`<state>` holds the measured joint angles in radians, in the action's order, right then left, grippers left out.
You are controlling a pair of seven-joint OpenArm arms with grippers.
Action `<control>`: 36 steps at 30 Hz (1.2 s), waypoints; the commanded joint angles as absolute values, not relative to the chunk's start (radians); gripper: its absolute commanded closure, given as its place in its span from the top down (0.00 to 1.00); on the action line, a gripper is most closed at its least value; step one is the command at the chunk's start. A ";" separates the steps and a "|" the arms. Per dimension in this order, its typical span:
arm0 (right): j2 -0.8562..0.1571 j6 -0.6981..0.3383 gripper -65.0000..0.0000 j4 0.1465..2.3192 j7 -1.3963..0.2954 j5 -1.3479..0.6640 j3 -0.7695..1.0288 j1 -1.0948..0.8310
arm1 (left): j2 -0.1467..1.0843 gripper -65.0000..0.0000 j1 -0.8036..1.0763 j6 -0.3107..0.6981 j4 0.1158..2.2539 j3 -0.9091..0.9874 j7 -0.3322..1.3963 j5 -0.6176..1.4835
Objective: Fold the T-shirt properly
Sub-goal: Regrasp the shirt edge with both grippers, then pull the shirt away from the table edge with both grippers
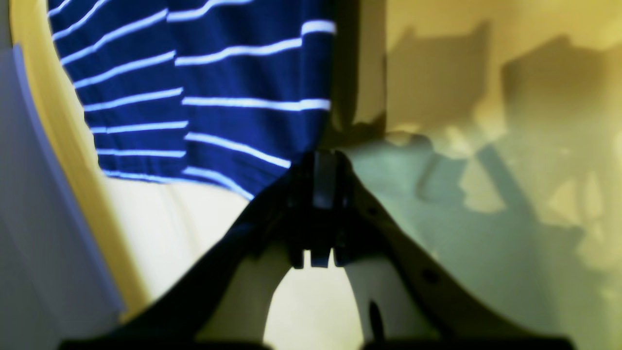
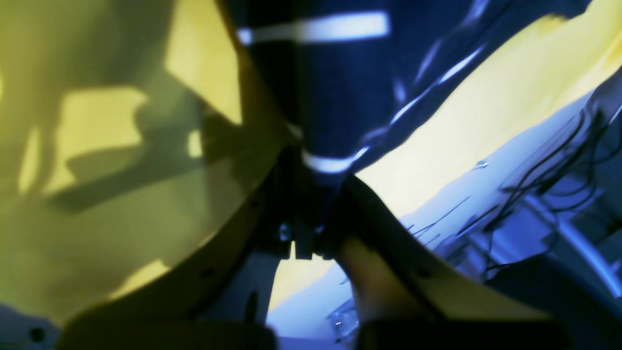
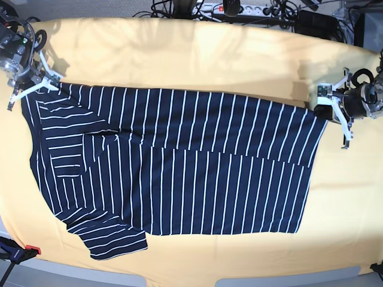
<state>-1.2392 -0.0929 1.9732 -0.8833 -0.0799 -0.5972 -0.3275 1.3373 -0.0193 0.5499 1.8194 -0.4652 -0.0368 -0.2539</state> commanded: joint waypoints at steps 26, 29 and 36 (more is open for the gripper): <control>-1.496 -0.158 0.00 2.117 -0.981 -0.051 -0.588 -0.755 | 1.553 0.00 0.258 0.698 1.945 -0.458 -0.191 -0.262; -1.496 -0.158 0.00 2.117 -0.981 -0.051 -0.588 -0.756 | 1.553 0.00 0.295 0.698 1.945 -0.458 -0.189 -0.281; -1.490 -0.184 0.00 2.117 -0.981 -0.064 -0.588 -0.756 | 1.553 0.00 0.324 0.698 1.944 -0.458 -0.183 -0.305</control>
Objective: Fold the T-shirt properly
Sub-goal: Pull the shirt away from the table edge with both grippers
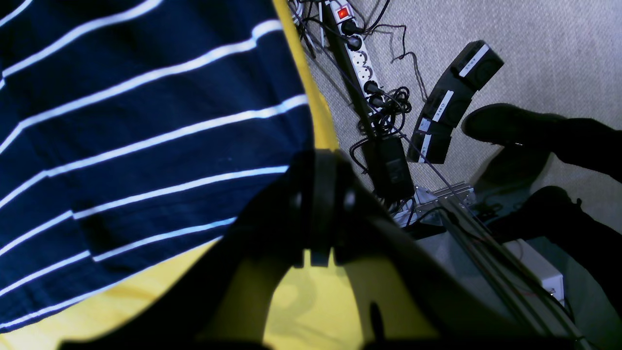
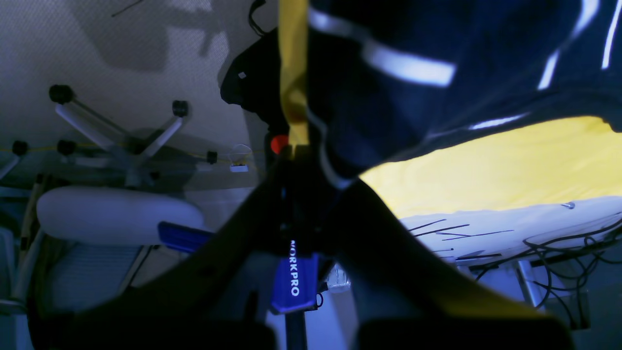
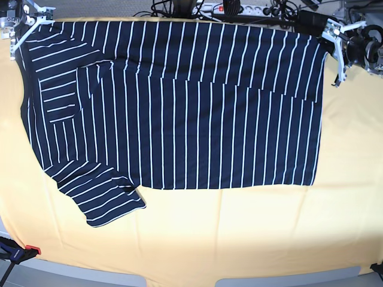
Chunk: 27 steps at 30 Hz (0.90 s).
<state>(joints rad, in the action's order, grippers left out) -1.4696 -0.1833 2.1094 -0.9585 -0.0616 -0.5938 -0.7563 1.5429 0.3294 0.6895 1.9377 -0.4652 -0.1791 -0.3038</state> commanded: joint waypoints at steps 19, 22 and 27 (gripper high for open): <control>-1.521 -0.160 0.48 2.317 -1.130 -0.090 -0.588 -0.756 | 1.553 0.50 0.216 0.698 2.128 -0.458 0.347 0.202; -1.545 -0.144 0.48 2.353 -1.147 -0.054 -0.588 -0.757 | 1.553 0.50 0.132 0.698 2.166 -0.458 0.353 0.250; -1.545 -0.127 0.48 2.356 -1.158 -0.004 -0.588 -0.756 | 1.553 0.50 -0.008 0.698 2.185 -0.458 0.365 0.320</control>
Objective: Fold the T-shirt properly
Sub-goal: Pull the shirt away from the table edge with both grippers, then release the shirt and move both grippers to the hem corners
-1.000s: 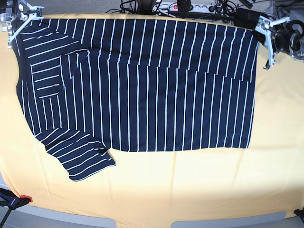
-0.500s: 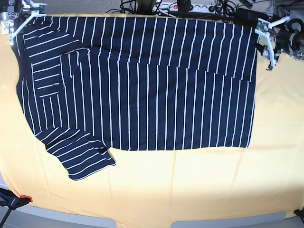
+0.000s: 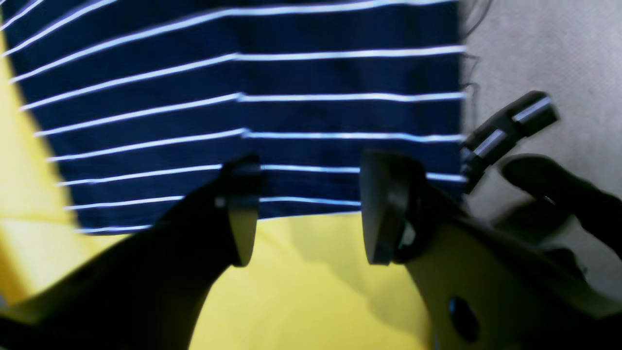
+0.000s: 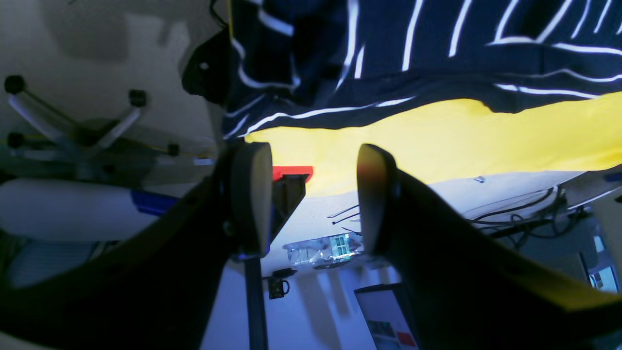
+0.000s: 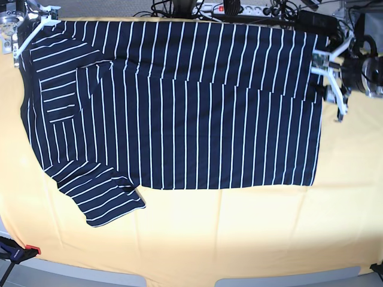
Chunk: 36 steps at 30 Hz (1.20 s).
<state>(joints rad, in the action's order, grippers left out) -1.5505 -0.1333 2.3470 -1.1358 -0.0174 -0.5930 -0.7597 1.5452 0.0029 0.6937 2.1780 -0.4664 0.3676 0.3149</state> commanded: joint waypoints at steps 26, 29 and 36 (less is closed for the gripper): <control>-1.545 0.105 0.45 2.356 -1.144 0.297 -0.588 -0.424 | 1.553 0.50 -0.164 0.698 2.143 -0.458 0.366 0.379; -1.545 0.116 0.46 2.356 -1.091 0.230 -0.588 -0.329 | 1.553 0.50 -0.167 0.621 2.091 -0.458 0.360 0.440; -1.459 0.132 0.46 2.271 -1.050 0.172 -0.588 -0.137 | 1.454 0.50 -0.325 0.429 1.763 -0.457 0.360 0.635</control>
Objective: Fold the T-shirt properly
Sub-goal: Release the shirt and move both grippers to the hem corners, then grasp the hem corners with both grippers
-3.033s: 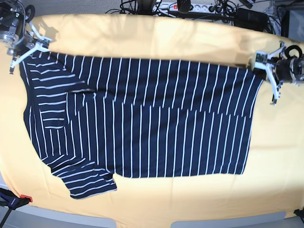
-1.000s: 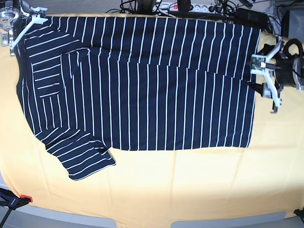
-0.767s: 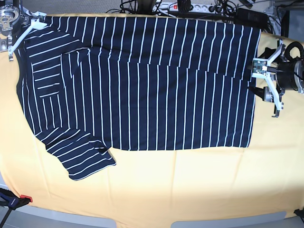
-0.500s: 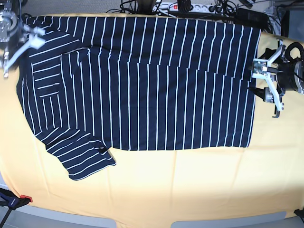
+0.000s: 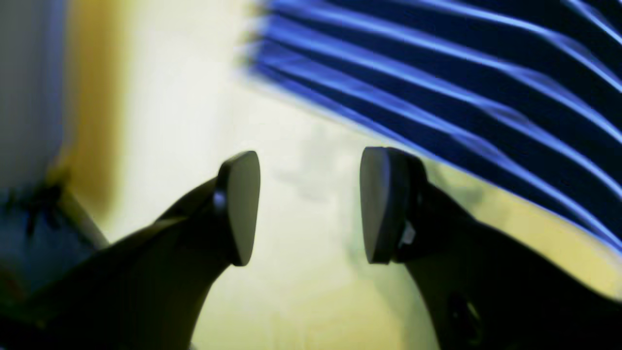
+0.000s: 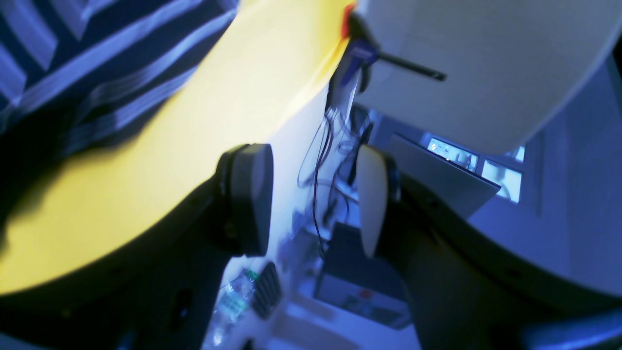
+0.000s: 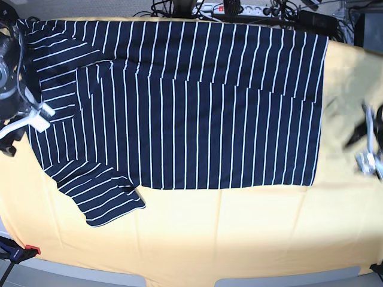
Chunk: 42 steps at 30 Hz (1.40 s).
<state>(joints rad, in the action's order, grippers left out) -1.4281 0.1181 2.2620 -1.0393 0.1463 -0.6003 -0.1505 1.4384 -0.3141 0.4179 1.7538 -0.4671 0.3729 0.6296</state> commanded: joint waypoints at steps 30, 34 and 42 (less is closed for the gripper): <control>-1.296 0.158 0.46 2.149 -1.034 0.197 -0.588 -0.052 | 0.538 0.50 -0.782 0.698 0.399 -0.456 0.767 1.229; -1.291 0.153 0.46 2.149 -1.031 0.179 -0.588 -0.052 | 0.534 0.50 -0.782 0.698 0.399 -0.456 0.817 1.267; -1.219 0.161 0.46 2.149 -1.020 0.180 -0.588 -0.052 | 0.569 0.05 -0.794 0.698 0.399 -0.456 0.813 1.269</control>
<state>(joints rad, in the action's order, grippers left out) -1.1950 0.1478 2.1407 -1.0237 0.1570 -0.6006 -0.0658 0.5514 -0.7658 0.7048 0.3954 -0.4580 0.7982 1.2789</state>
